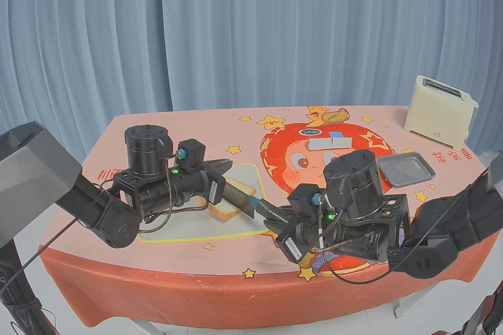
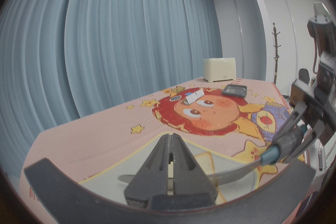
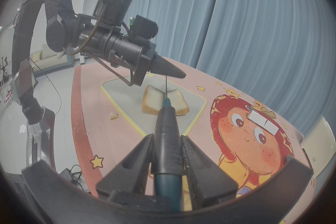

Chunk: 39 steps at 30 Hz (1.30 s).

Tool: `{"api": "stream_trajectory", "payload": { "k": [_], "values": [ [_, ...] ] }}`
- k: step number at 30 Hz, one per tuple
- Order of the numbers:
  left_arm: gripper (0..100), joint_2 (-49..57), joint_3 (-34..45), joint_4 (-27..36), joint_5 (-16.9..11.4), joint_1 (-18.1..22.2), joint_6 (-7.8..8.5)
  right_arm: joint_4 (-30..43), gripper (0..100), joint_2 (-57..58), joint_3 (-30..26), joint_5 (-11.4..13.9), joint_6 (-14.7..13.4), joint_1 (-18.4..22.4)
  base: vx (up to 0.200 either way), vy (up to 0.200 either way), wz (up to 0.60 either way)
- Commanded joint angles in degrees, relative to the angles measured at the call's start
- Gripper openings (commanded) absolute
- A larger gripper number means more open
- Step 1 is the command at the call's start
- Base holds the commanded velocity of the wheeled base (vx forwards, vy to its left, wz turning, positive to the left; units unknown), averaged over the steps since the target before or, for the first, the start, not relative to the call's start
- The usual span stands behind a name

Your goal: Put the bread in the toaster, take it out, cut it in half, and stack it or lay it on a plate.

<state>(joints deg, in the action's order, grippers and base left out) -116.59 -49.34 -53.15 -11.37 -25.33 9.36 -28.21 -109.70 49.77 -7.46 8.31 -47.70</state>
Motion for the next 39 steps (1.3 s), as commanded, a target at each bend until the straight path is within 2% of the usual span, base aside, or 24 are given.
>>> {"api": "stream_trajectory", "payload": {
  "k": [1, 9, 15, 30, 35, 39],
  "values": [
    [0, 2.16, -0.15, -1.78, 0.04, 0.02, -0.13, -0.09, 0, -0.16, 0.06, 0.08, 0.04, -0.02, 0.0, 0.0, 0.0],
    [0, 6.99, 2.58, -1.43, -0.05, 0.2, -0.13, -0.09, 0, 0.1, -0.03, 0.08, 0.04, -0.02, 0.0, 0.0, 0.0],
    [0, 6.2, 4.86, -1.96, -0.05, 0.37, 0.13, -0.18, 0, 0.02, 0.06, 0.08, 0.04, -0.11, 0.0, 0.0, 0.0],
    [0, 1.63, 3.98, -2.13, 0.04, 0.37, 0.22, -0.09, 0, 0.1, 0.15, 0.08, 0.04, -0.11, 0.0, 0.0, 0.0],
    [0, 0.14, 3.81, -5.12, -0.05, 0.46, 0.22, 0.0, 0, 0.1, 0.15, 0.08, 0.04, -0.02, 0.0, 0.0, 0.0],
    [0, -0.22, 3.81, -5.21, -0.05, 0.46, 0.13, -0.09, 0, 0.19, 0.15, 0.08, 0.04, 0.07, 0.0, 0.0, 0.0]
  ]
}}
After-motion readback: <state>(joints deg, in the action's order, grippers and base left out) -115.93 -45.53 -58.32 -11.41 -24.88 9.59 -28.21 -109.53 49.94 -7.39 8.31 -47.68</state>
